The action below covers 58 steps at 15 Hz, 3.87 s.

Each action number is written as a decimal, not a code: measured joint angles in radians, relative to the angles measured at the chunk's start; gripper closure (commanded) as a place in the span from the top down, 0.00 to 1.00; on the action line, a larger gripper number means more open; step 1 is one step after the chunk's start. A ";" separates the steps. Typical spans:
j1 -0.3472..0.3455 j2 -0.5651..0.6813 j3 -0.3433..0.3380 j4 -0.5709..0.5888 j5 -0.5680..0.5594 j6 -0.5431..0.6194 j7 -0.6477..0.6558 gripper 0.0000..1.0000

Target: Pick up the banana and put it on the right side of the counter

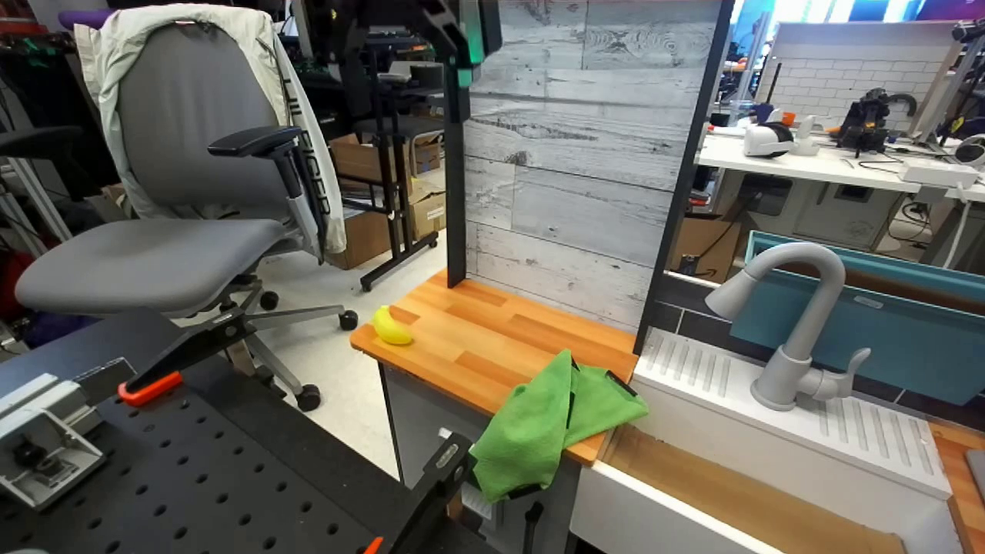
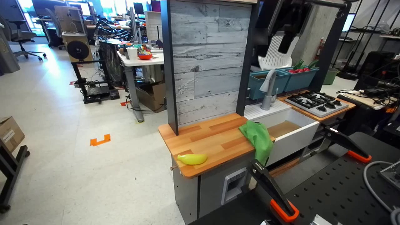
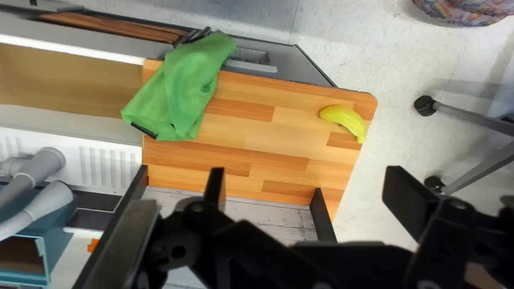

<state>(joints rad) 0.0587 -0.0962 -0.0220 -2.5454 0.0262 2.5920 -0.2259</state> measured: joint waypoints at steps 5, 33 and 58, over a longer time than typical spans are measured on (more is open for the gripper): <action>0.030 0.251 0.070 0.085 -0.060 0.131 -0.016 1.00; 0.310 1.150 0.002 0.920 -0.434 -0.169 0.104 0.12; -0.023 1.005 0.037 0.913 -0.322 -0.129 -0.086 0.07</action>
<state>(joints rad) 0.0359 0.9093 0.0150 -1.6320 -0.2960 2.4634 -0.3118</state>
